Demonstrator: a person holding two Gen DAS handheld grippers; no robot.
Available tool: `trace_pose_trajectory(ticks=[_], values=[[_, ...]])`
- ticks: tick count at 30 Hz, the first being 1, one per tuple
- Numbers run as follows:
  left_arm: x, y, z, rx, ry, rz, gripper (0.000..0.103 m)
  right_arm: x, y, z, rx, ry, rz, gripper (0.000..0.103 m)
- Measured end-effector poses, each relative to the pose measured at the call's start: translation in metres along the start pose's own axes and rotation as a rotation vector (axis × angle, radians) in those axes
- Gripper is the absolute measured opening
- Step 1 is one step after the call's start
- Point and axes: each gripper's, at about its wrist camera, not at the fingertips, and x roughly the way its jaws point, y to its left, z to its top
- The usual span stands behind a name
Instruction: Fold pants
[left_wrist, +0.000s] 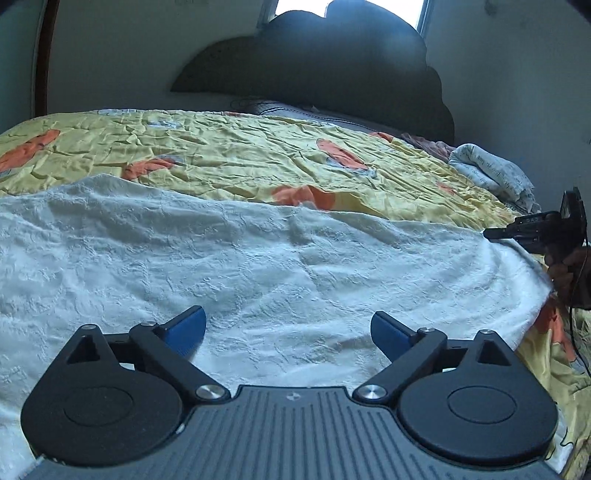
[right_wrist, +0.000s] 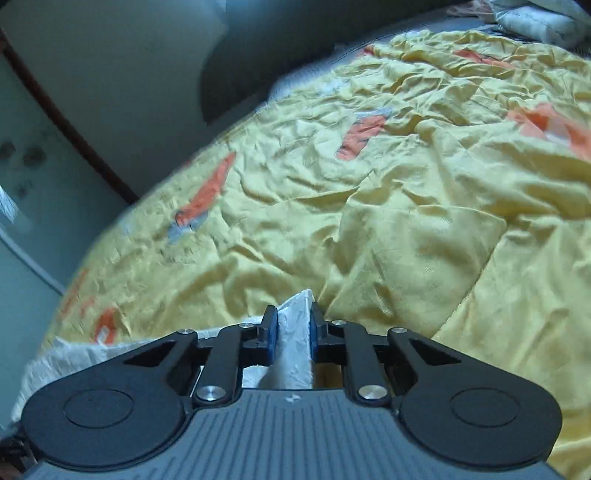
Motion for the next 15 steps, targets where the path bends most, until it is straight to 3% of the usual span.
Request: trace_pose_trajectory(ticks=[3,4,5,8,13,15], values=[[-0.002,0.002,0.000,-0.013,-0.004,-0.010,0.097,-0.012,-0.006,-0.004,0.078,-0.028,0.015,0.025],[-0.002,0.003,0.000,-0.016,-0.006,-0.012,0.097,-0.025,-0.003,-0.006,0.102,-0.068,-0.023,0.032],[-0.002,0.003,0.000,-0.020,-0.007,-0.015,0.097,-0.040,0.001,-0.010,0.123,-0.123,-0.066,0.033],[-0.003,0.004,0.000,-0.028,-0.010,-0.021,0.097,-0.094,0.010,-0.036,0.189,-0.262,-0.073,0.039],[-0.003,0.005,0.000,-0.030,-0.011,-0.022,0.098,-0.144,0.026,-0.102,0.275,-0.284,-0.108,0.044],[-0.003,0.004,0.000,-0.028,-0.011,-0.020,0.098,-0.145,0.022,-0.122,0.352,-0.237,-0.065,0.044]])
